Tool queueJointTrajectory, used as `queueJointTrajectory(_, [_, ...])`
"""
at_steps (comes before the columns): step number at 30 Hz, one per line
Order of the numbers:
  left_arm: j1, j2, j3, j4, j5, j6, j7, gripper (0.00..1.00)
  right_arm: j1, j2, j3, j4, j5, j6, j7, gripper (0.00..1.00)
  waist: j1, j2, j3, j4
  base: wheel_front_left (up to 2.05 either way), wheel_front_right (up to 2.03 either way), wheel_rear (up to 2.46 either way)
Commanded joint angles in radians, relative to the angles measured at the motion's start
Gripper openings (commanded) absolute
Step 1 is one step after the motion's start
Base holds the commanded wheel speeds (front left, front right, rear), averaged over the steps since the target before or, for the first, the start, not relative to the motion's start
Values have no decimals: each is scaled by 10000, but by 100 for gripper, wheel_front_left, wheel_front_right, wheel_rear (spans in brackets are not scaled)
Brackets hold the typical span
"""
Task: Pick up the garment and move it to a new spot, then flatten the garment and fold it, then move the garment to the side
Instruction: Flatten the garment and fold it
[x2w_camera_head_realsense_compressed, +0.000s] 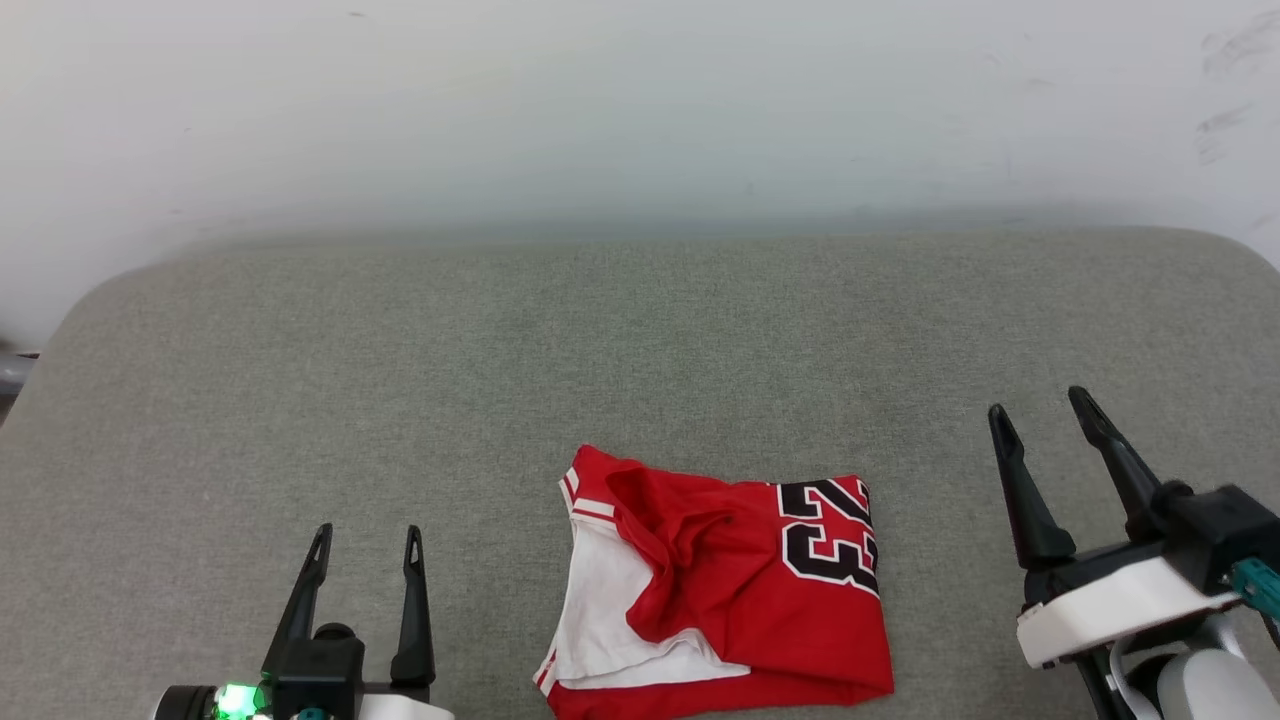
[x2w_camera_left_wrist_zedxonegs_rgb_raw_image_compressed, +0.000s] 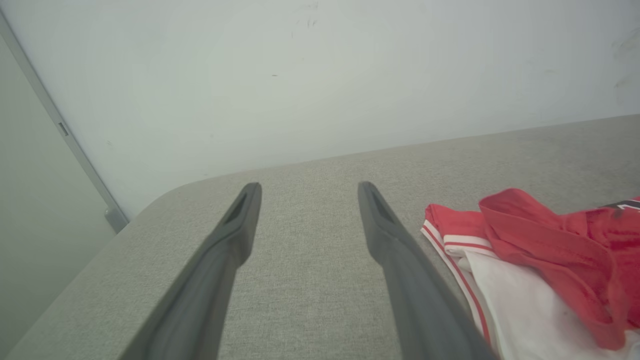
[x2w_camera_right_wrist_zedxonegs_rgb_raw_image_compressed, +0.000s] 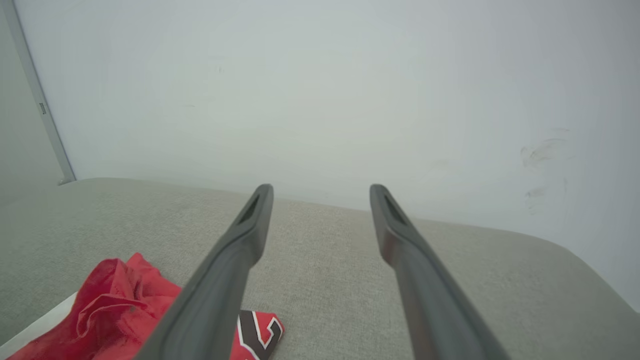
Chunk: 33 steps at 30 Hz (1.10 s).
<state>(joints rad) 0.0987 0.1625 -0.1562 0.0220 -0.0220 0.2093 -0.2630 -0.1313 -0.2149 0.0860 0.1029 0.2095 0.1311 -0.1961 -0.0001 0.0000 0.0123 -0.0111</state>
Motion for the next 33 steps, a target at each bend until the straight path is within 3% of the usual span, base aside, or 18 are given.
queueJointTrajectory(1, [128,56,31,-41,-36,-44,-22,100,316,185,-197,-168,-159,-8,-116,100,1,0,-56,-20,0,0,0])
queueJointTrajectory(15, [556,106,157,-143,-161,-212,-22,100,2397,1430,-1168,-950,-454,-7,-328,100,1,0,-352,44,0,0,0])
queueJointTrajectory(33, [731,15,177,-29,-175,-308,-22,100,2594,1636,-1106,-721,-915,-8,-406,100,1,0,-458,128,0,0,0])
